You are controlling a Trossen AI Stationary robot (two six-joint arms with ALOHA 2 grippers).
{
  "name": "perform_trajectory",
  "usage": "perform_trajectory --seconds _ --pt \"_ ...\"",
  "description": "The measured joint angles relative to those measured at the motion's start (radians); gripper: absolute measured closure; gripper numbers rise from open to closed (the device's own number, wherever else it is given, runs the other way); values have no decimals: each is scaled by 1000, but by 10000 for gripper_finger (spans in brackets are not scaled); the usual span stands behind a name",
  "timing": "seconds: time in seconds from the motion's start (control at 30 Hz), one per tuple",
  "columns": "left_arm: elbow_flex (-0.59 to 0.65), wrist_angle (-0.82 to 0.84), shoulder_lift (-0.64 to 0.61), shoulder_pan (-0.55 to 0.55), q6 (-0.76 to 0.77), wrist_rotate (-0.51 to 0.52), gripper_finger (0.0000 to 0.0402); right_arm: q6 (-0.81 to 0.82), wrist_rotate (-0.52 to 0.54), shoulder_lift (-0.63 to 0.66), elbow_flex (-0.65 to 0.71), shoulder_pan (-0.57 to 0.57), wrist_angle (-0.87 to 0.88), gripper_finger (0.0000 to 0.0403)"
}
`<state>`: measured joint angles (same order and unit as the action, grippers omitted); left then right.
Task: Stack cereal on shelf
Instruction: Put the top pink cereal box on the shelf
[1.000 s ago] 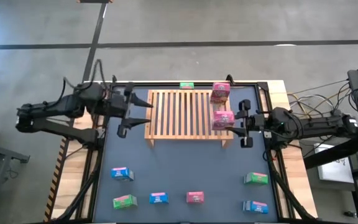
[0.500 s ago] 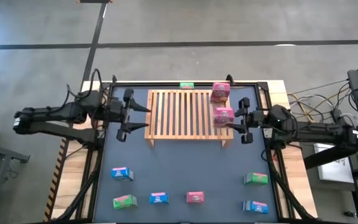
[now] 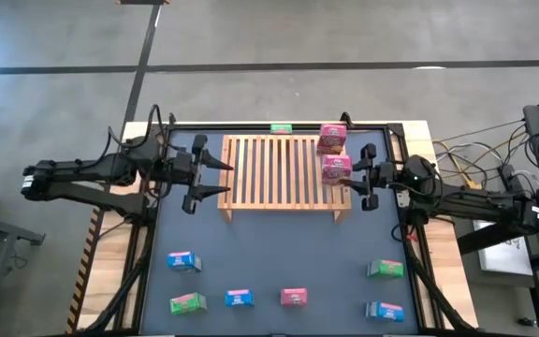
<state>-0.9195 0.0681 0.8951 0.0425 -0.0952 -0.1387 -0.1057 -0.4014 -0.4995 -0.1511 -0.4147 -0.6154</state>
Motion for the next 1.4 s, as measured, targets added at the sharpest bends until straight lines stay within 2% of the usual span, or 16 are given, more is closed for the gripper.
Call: perform_trajectory --seconds 0.3,0.63,1.1,1.4 --pt "-1 0 0 0 0 0 182 1 -8 0 58 -53 -82 255" --pt "-1 0 0 0 -3 0 182 3 -26 -7 62 -96 -75 255" --pt "-1 0 0 0 -11 0 182 0 -24 -160 62 -97 -167 255" --pt "-1 3 0 0 -11 0 182 -3 -6 -213 62 -101 -158 255"
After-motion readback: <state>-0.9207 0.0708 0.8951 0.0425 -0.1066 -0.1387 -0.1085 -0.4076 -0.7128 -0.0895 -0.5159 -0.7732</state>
